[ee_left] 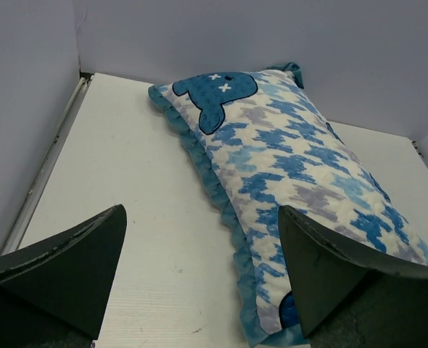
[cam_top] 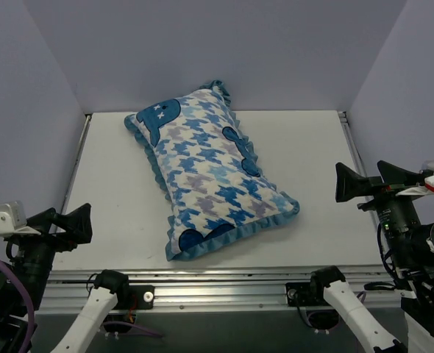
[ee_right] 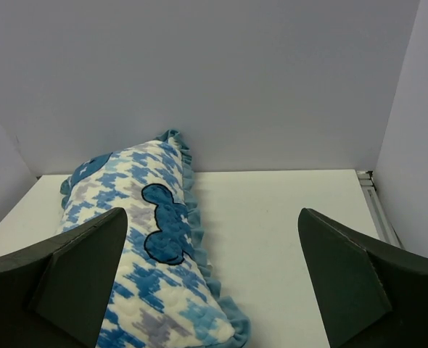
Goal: Remove the pillowcase from the pillow
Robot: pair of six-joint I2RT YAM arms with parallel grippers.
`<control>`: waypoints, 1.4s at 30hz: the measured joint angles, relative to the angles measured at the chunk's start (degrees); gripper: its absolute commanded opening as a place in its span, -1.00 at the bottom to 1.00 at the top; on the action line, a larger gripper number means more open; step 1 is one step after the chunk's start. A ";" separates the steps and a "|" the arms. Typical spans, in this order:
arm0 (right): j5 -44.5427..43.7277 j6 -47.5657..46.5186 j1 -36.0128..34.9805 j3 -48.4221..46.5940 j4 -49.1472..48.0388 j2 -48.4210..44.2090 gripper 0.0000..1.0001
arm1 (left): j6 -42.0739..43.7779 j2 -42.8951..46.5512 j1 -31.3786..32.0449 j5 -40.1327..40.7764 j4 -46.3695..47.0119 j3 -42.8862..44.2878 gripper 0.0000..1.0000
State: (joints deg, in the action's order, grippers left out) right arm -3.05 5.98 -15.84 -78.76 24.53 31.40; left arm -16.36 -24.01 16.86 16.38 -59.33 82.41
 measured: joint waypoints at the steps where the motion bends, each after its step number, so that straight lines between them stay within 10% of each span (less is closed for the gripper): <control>1: 0.13 0.02 0.00 0.31 -0.28 0.00 1.00 | 0.00 -0.09 0.00 -0.17 0.04 -0.33 0.87; 15: 3.19 4.48 0.00 5.46 -3.43 7.74 1.00 | -3.69 -7.65 0.00 -4.96 2.82 -7.52 0.88; 42: 26.95 17.57 -0.35 0.37 -27.41 71.56 0.99 | -20.68 -56.30 -0.02 -15.17 41.00 -20.35 0.88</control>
State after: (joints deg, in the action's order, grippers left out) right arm 23.90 23.55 -16.19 -78.39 -2.87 102.96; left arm -37.04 -80.31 16.84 1.21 -18.33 62.06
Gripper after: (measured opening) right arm 0.996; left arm 0.939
